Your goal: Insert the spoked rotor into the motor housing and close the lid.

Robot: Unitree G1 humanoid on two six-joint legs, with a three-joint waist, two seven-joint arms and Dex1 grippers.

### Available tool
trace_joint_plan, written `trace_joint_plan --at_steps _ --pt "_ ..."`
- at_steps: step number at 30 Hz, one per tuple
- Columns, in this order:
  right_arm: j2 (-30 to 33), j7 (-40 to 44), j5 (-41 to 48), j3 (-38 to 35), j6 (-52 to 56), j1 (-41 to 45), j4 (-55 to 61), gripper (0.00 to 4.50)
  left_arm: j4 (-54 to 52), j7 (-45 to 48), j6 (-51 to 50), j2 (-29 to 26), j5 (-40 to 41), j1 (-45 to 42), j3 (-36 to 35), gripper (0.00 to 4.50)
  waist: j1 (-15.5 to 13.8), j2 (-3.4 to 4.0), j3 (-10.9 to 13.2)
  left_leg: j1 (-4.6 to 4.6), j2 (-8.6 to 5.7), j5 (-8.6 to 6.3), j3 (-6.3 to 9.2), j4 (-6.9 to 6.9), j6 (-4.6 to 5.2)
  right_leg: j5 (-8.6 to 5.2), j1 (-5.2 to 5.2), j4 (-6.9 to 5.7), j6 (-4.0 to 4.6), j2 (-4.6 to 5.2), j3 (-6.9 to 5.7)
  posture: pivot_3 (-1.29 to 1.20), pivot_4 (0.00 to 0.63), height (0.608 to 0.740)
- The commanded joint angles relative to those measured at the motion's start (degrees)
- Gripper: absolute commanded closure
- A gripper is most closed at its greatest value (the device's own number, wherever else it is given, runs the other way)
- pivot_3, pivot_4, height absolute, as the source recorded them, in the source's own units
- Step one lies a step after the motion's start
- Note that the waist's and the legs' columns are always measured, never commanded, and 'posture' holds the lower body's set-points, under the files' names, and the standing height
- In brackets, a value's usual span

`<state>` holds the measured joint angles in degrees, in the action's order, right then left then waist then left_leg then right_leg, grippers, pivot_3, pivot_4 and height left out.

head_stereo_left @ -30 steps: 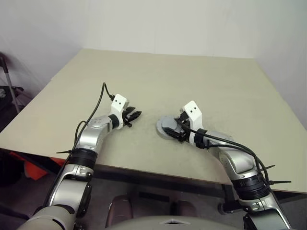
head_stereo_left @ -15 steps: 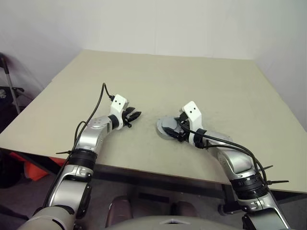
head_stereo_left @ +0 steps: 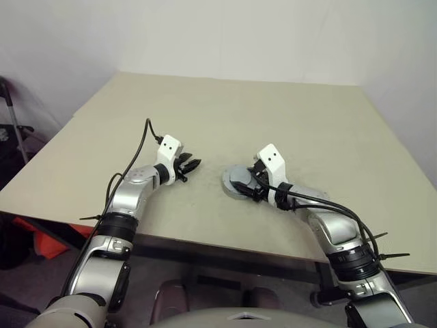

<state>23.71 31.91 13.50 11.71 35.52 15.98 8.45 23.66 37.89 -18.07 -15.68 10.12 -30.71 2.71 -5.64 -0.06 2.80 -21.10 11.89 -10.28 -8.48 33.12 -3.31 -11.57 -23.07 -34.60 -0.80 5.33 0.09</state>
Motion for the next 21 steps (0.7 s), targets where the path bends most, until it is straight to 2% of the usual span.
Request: trace_joint_plan --at_steps 1,5,8,16,21 --pt "0.70 0.07 -2.01 2.21 2.85 -1.83 -2.20 1.39 -2.72 -0.17 -0.01 -0.19 0.59 -0.42 -0.75 2.43 0.01 -0.01 0.00 0.00 0.00 -0.01 0.00 -0.02 0.01 0.04 0.00 0.01 0.11 0.00 0.00 0.00 0.000 0.740" --pt "0.55 -0.18 -2.07 2.23 3.35 -1.92 -2.63 1.39 -3.11 -0.26 -0.33 0.04 0.64 -0.26 -0.61 2.43 0.04 -0.01 -0.01 0.02 0.01 -0.02 0.00 -0.07 0.02 0.06 0.00 0.01 0.27 -0.01 0.00 0.00 0.000 0.740" --pt "0.96 0.40 -1.87 2.61 3.89 -2.30 -2.55 1.39 -3.29 -0.35 -0.54 0.22 0.63 -0.21 -0.53 2.43 0.04 -0.01 -0.02 0.02 0.00 -0.02 0.00 -0.07 0.02 -0.11 0.01 0.01 -0.01 0.00 0.00 0.00 0.000 0.740" --pt "1.30 0.63 -1.46 2.43 5.84 -2.29 -1.03 1.39 -3.64 -0.45 -1.17 0.78 1.09 -0.32 -0.70 2.43 -0.01 0.00 -0.03 0.00 0.00 -0.03 0.00 -0.09 0.04 -0.08 0.01 0.05 0.05 0.00 0.01 0.00 0.000 0.740" --pt "0.85 0.21 -1.84 2.48 5.80 -2.04 -2.04 1.39 -6.28 -0.18 -8.44 4.71 6.13 -1.31 -2.02 2.43 -0.01 -0.01 -0.03 0.00 -0.01 -0.06 0.00 -0.11 0.09 -0.04 0.03 0.07 0.19 0.01 0.01 0.00 0.000 0.740"
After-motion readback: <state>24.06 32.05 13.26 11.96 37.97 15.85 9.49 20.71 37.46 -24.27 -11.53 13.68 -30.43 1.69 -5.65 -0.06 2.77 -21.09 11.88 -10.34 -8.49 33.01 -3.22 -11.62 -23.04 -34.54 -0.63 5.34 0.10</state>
